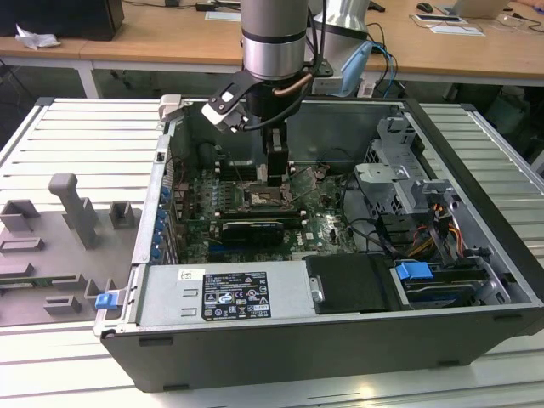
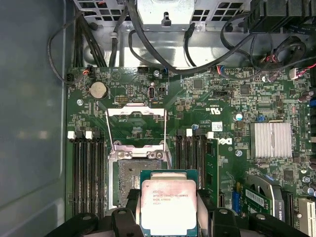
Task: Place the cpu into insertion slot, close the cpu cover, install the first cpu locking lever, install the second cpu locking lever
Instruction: 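Place the cpu into insertion slot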
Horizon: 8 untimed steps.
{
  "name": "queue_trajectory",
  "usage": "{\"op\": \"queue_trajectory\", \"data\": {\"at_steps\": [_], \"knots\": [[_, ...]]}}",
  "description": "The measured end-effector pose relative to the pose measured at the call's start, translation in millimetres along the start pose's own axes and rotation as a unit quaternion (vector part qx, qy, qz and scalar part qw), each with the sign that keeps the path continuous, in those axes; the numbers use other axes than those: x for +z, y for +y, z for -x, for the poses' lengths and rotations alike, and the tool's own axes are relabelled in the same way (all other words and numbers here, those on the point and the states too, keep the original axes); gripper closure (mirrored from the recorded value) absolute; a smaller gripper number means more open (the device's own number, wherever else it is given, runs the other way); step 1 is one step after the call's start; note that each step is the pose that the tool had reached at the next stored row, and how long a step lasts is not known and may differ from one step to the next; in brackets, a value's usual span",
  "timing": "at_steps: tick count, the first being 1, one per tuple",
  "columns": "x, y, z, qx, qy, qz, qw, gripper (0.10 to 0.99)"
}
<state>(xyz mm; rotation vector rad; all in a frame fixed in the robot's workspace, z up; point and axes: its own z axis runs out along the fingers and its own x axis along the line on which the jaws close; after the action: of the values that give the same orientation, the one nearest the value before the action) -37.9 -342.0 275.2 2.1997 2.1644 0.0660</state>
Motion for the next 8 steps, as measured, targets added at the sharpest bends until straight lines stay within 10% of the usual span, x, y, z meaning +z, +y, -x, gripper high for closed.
{"op": "queue_trajectory", "data": {"at_steps": [8], "knots": [[2.1, 0.0, -0.2, 0.0, 0.0001, 0.0, 1.0, 0.545]]}}
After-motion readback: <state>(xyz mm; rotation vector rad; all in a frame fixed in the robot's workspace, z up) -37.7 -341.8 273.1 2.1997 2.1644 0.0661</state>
